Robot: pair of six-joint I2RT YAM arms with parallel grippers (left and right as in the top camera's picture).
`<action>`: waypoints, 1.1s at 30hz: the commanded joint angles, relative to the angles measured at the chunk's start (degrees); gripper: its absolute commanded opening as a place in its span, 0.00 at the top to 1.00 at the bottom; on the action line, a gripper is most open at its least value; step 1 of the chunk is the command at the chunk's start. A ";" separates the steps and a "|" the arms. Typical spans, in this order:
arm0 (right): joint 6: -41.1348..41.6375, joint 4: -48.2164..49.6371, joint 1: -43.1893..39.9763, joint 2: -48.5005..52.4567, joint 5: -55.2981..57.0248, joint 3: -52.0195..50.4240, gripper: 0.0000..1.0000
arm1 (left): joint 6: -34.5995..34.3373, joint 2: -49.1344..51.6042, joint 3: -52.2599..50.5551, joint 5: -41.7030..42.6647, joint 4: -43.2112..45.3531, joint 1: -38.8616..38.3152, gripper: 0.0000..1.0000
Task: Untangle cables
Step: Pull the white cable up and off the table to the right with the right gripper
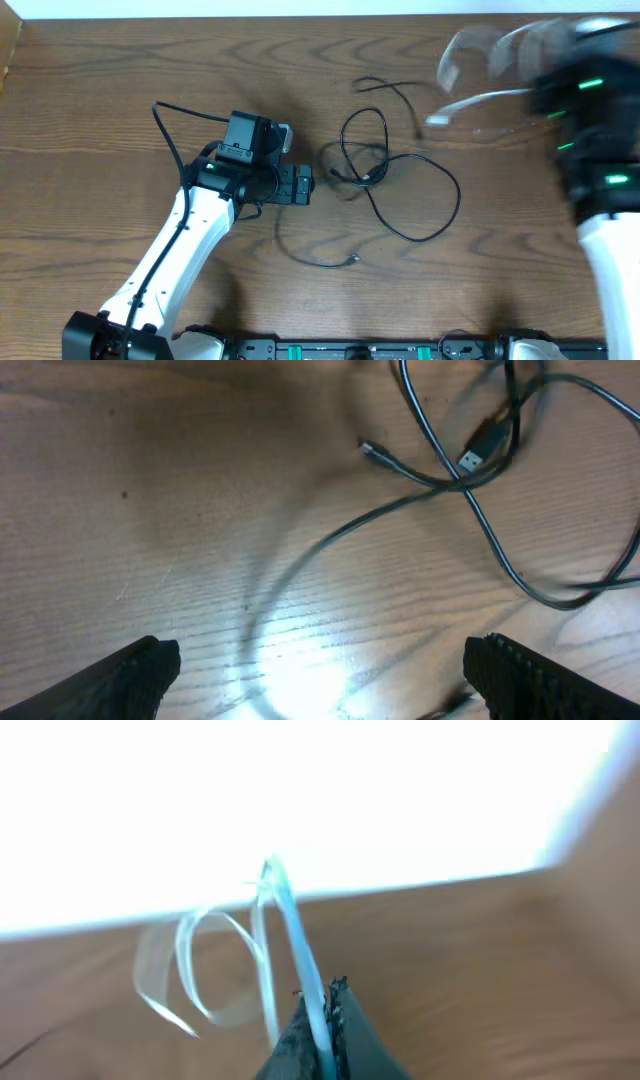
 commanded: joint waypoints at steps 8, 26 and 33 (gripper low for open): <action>-3.04 -5.22 -29.14 16.46 -23.65 3.78 0.99 | -0.55 0.37 0.50 -0.17 -0.17 0.09 0.02; 14.43 11.91 -27.15 11.17 -76.35 4.33 0.99 | -0.55 0.35 0.50 -0.17 -0.17 0.09 0.02; 13.77 17.94 -27.12 2.43 -66.07 4.33 0.99 | -0.52 0.35 0.50 -0.20 -0.17 0.09 0.02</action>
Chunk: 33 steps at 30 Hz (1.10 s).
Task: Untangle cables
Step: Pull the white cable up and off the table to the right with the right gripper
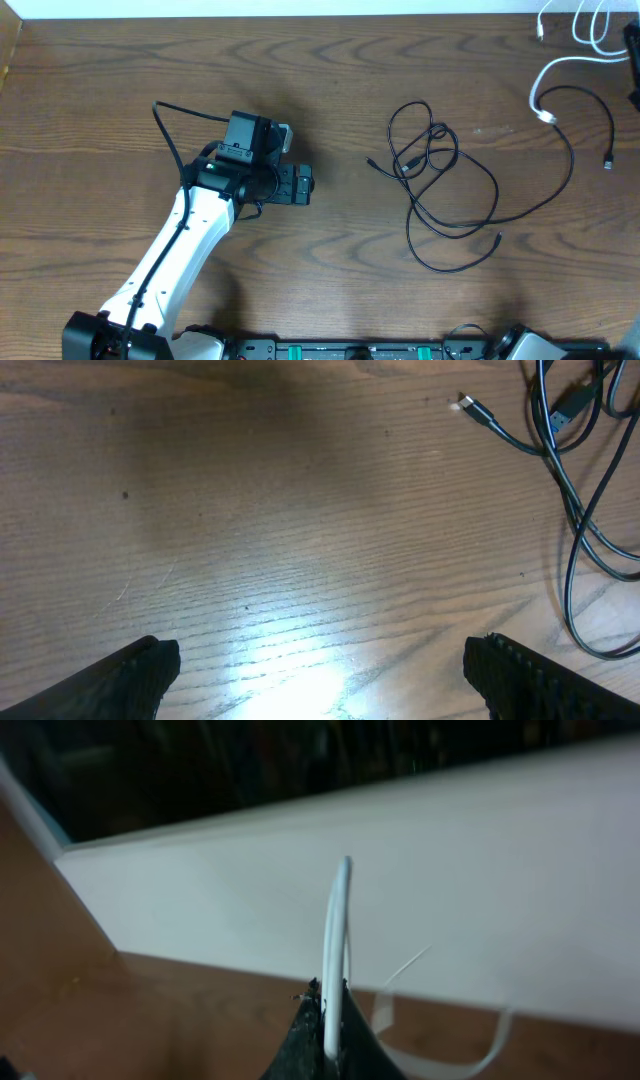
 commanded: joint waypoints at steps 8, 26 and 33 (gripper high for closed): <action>-4.52 -4.35 -0.11 -1.49 20.59 0.85 0.99 | -0.55 0.35 0.50 -0.17 -0.17 0.09 0.02; -19.78 -1.79 -10.40 20.74 82.27 0.85 0.99 | -0.57 0.35 0.50 -0.13 -0.20 0.09 0.02; -19.47 -5.81 -20.55 29.18 82.62 0.85 0.85 | -0.55 0.35 0.50 -0.15 -0.20 0.09 0.02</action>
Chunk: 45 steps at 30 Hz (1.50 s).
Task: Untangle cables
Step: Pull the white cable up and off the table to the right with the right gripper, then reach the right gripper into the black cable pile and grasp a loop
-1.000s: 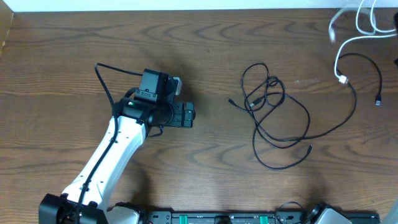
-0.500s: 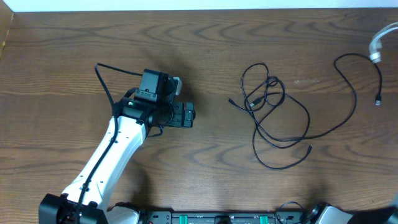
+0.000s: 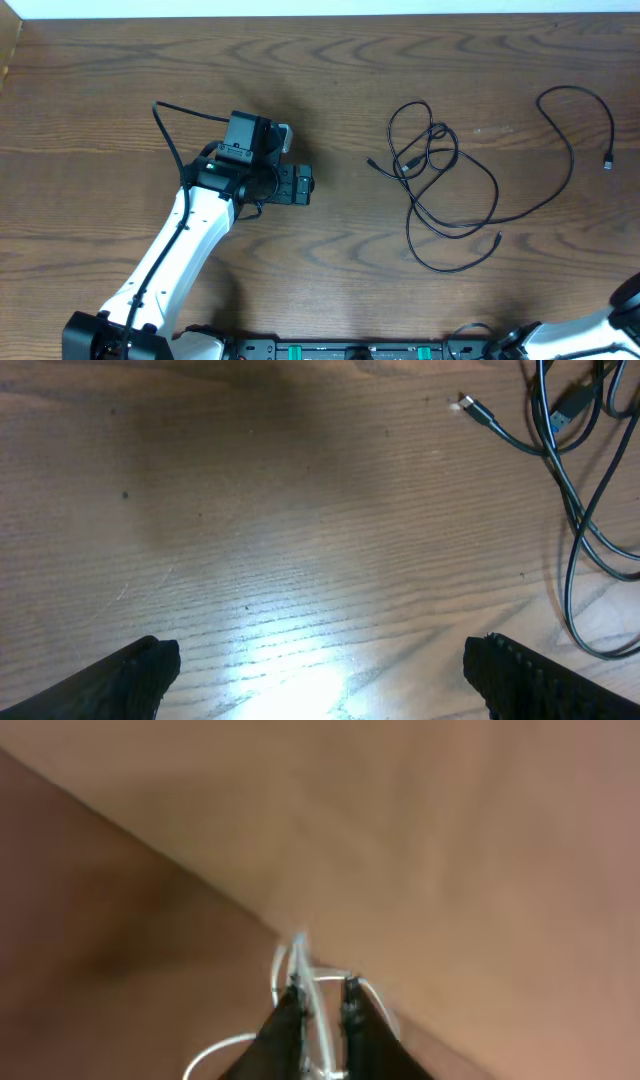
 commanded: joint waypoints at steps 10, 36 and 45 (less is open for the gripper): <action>13.90 -5.55 -4.02 -1.46 -39.28 0.17 0.01 | -0.55 0.35 0.50 -0.15 -0.17 0.09 0.02; 35.21 -29.77 48.41 -0.76 -39.47 -4.28 0.37 | -0.55 0.35 0.50 -0.13 -0.15 0.09 0.02; 43.85 -21.51 58.45 4.59 -30.86 -4.35 0.44 | -0.52 0.35 0.50 -0.15 -0.17 0.09 0.02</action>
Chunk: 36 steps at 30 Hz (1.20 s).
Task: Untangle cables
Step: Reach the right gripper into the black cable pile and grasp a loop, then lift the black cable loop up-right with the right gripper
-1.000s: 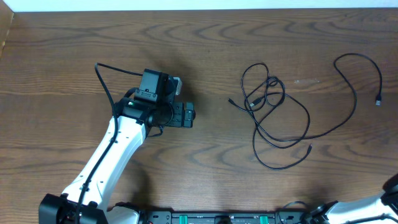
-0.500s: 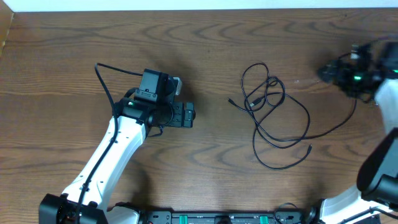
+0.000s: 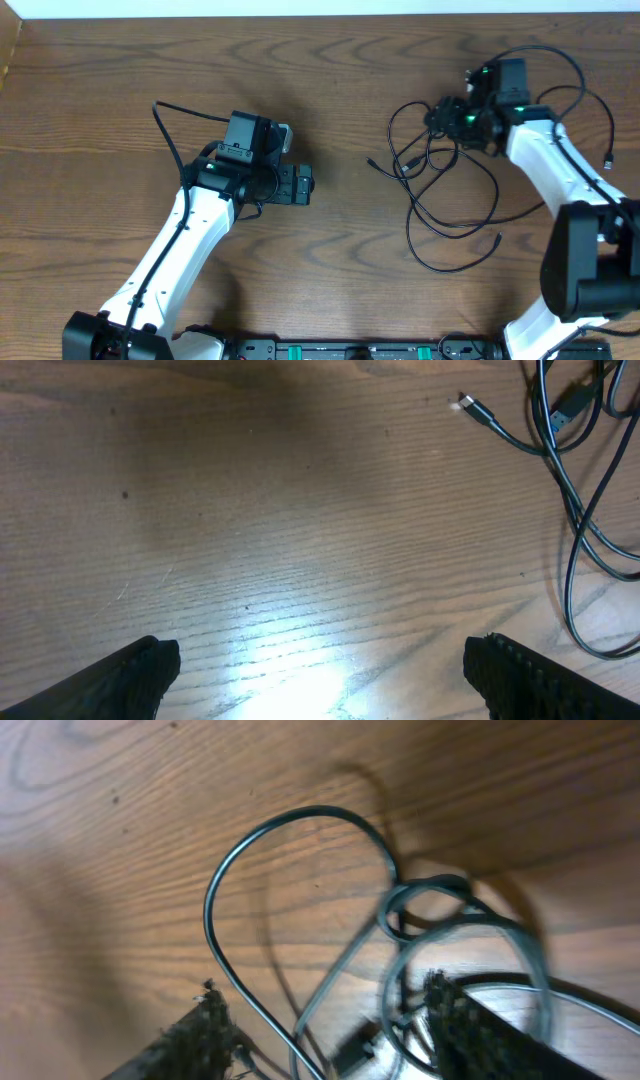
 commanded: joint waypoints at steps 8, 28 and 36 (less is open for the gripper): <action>8.28 -0.26 3.54 6.03 9.88 -0.44 0.59 | -0.55 0.35 0.50 -0.11 -0.26 0.09 0.02; -16.52 4.22 3.17 -14.82 -10.19 4.42 0.99 | -0.55 0.35 0.50 -0.11 -0.20 0.09 0.02; -24.79 6.51 2.14 -37.18 3.80 4.70 0.99 | -0.55 0.35 0.50 -0.11 -0.17 0.09 0.02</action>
